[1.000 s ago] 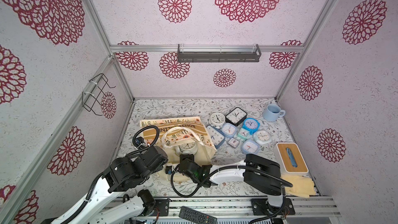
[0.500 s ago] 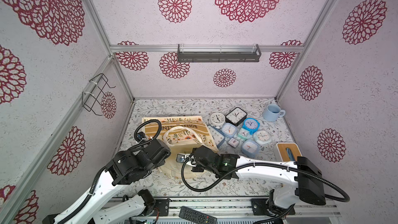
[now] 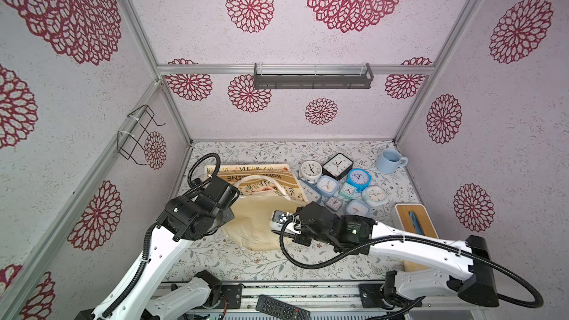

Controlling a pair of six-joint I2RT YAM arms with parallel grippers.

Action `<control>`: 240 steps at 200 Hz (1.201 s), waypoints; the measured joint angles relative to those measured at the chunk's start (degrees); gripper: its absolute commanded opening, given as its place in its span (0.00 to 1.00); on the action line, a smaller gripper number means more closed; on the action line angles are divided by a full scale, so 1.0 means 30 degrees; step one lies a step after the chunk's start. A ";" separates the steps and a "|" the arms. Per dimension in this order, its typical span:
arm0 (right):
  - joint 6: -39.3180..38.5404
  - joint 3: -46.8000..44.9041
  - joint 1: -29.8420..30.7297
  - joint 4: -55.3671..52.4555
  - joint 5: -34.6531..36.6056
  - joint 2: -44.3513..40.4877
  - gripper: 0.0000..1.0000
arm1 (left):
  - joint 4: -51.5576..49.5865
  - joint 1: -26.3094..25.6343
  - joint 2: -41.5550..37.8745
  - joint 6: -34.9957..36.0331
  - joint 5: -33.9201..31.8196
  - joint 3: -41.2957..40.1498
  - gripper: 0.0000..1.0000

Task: Take the alarm clock out of the canvas bag
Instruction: Pick up the alarm from the canvas bag, then place the alarm at the center of the board.

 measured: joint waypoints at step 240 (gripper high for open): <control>-0.6819 -0.8845 -0.4677 0.1974 0.3701 -0.5042 0.00 | 0.1603 0.7817 -0.0291 0.1056 0.5071 0.1224 0.00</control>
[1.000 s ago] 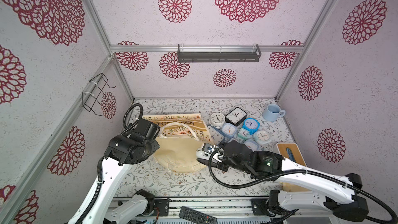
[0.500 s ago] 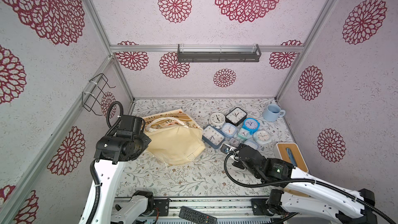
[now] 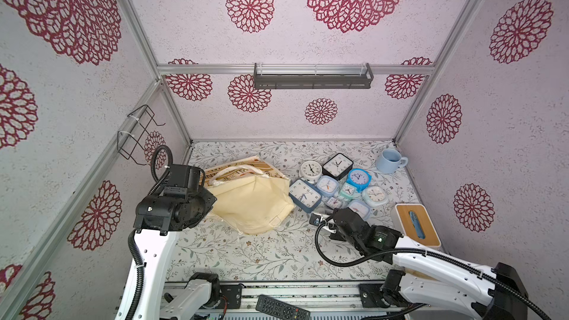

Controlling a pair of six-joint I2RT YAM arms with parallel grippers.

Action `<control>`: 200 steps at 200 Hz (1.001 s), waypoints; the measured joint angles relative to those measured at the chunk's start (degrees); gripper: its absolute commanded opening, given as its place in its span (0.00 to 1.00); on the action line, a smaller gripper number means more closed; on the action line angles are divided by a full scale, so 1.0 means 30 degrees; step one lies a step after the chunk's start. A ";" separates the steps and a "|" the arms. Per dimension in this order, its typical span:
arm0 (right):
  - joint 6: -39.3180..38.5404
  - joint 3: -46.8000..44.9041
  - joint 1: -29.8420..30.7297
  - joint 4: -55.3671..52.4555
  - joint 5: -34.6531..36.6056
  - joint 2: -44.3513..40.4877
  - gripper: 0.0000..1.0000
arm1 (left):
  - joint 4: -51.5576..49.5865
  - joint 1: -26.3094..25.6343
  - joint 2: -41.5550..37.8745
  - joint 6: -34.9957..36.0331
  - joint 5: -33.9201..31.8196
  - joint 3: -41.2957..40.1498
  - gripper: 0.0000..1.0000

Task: Take the alarm clock out of the canvas bag
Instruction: Place the alarm at the center of the board.

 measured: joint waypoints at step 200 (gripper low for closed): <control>0.5748 -0.0175 0.0444 -0.2361 -0.3548 0.3657 0.58 | 0.0444 0.0372 -0.0211 -0.0386 0.1938 -0.0211 0.00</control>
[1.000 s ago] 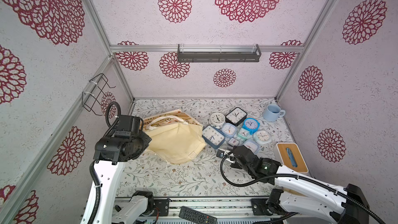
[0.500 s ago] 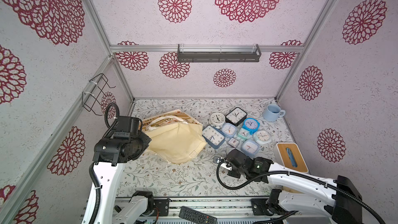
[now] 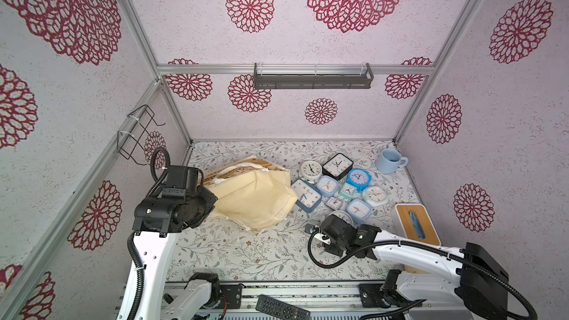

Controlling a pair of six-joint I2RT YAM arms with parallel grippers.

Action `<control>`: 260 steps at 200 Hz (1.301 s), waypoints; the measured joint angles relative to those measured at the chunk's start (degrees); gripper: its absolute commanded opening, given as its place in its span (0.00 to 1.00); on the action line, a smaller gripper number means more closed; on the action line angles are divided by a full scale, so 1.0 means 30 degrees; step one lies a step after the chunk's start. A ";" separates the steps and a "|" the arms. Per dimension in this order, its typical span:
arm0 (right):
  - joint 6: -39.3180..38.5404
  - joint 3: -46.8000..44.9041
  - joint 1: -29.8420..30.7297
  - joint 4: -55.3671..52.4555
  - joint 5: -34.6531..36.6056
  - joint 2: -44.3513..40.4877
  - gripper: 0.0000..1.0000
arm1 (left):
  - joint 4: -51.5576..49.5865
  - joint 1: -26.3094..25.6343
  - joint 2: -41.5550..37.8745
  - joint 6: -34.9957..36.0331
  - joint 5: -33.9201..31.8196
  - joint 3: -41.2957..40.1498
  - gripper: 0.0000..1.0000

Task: Take the alarm clock out of the canvas bag
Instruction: Place the alarm at the center of the board, then adjust the canvas bag at the center of the board.

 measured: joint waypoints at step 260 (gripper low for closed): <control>2.9718 1.2145 -0.0933 0.3803 -0.7038 0.8888 0.67 | 0.5493 0.0080 -0.2820 -0.7206 0.3738 -0.5158 0.00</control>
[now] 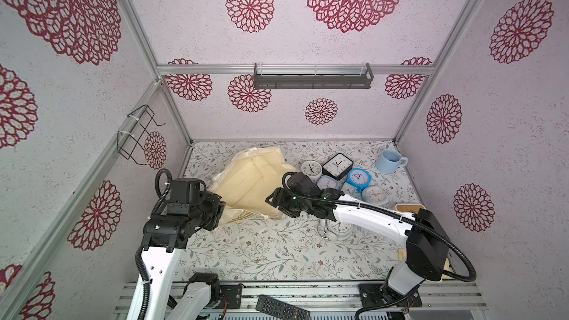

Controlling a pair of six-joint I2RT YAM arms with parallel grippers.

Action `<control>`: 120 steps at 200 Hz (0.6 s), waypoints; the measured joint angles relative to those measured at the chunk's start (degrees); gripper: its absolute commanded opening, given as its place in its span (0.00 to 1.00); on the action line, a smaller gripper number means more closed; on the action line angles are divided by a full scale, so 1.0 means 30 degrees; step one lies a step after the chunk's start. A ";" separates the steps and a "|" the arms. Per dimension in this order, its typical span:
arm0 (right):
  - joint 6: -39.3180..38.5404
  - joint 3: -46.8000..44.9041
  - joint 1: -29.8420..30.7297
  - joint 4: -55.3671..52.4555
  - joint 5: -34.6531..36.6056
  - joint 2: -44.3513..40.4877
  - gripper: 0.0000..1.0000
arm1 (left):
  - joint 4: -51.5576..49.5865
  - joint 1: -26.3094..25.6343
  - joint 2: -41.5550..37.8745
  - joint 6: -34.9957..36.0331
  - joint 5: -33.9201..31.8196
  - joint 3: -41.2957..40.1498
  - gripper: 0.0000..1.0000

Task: Take the alarm clock out of the canvas bag
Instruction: Adjust the canvas bag at the center of the board.

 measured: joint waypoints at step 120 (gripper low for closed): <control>0.1705 -0.3993 0.0452 -0.1916 0.2521 -0.5523 0.71 | 0.2076 0.0000 0.0576 -0.0714 0.0525 -0.0707 0.00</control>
